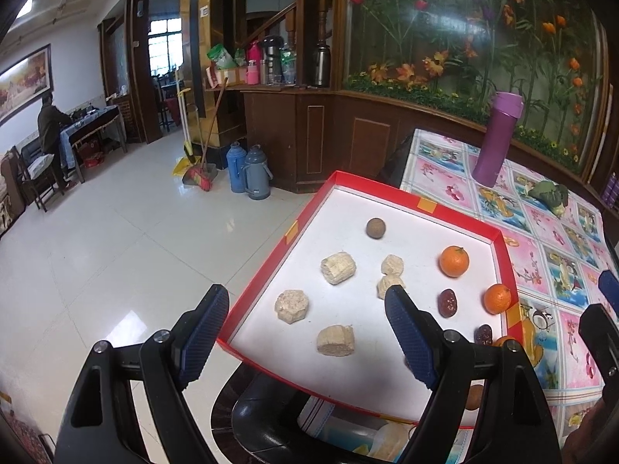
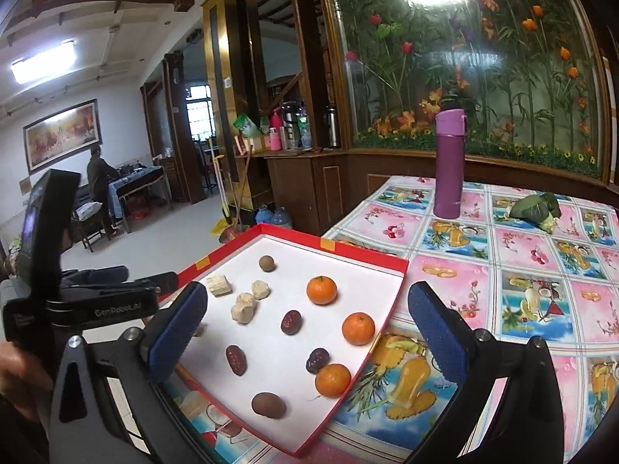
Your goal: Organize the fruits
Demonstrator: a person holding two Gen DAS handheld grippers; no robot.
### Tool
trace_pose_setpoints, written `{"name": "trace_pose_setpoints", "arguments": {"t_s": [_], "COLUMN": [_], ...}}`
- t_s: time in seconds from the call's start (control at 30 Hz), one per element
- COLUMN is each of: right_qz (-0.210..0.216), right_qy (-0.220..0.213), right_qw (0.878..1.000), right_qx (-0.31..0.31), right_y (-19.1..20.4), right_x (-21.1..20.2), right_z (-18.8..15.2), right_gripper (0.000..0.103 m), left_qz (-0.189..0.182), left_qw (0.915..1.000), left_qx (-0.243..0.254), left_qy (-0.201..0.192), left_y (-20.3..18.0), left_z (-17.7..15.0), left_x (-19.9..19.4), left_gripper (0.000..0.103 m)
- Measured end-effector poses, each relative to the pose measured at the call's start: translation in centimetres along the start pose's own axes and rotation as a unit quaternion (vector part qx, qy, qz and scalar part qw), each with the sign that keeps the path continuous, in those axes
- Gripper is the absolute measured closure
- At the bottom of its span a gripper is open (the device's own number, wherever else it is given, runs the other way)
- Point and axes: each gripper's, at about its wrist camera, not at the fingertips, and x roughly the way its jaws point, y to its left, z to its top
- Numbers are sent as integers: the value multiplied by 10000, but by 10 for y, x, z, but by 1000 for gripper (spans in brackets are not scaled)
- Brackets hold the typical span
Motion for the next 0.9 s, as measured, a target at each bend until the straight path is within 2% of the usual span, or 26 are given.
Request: {"name": "trace_pose_setpoints", "arguments": {"t_s": [0.37, 0.9], "right_qz": [11, 160], "right_qy": [407, 619], "right_qw": [9989, 9971], "right_qx": [-227, -410], "right_y": [14, 32], "right_x": [15, 20], "right_z": [-5, -13], "right_gripper": [0, 0], "left_qz": [294, 268], "left_qw": [9995, 9995], "left_qx": [6, 0], "left_qy": [-87, -174], "left_y": [10, 17], "left_z": [0, -1], "left_x": [-1, -4], "left_gripper": [20, 20]}}
